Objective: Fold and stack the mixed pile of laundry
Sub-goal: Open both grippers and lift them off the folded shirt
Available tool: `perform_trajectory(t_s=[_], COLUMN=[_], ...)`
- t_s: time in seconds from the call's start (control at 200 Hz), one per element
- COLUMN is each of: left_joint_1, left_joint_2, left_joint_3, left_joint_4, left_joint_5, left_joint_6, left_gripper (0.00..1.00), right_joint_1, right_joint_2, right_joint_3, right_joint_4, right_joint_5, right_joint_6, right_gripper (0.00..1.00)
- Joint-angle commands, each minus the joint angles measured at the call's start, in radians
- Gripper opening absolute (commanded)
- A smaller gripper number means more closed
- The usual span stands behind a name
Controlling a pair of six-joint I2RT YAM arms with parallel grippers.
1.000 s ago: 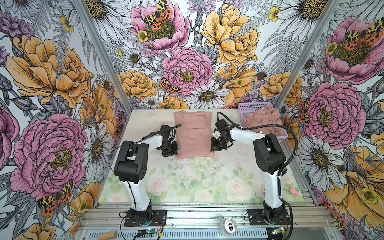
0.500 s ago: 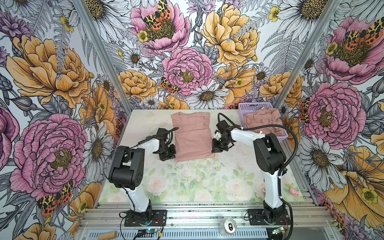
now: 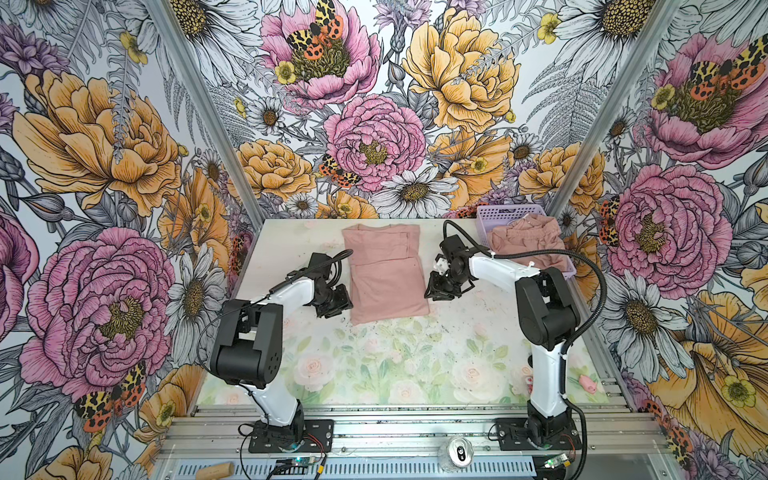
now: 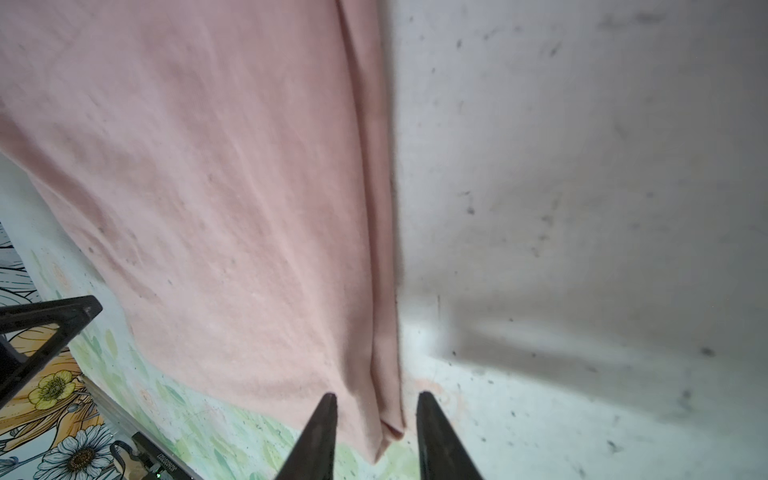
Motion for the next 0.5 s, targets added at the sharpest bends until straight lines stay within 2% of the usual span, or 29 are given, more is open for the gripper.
perform_trajectory(t_s=[0.0,0.195,0.495], left_joint_1=[0.007,-0.002,-0.035], left_joint_2=[-0.013,0.009,0.067], left_joint_3=[-0.007,-0.024,-0.026], left_joint_4=[0.052,0.110,0.130], left_joint_5=[0.011,0.033,0.038], left_joint_6=[-0.010,-0.008,0.010], left_gripper=[0.49,0.55,0.54], right_joint_1=[0.010,0.039,0.055], right_joint_2=[-0.018,0.003,0.014], right_joint_3=[-0.005,0.000,-0.026], right_joint_4=[0.013,0.024,0.024], right_joint_5=[0.001,-0.008,0.048], right_joint_6=[-0.022,-0.024,-0.027], right_gripper=[0.38,0.44,0.45])
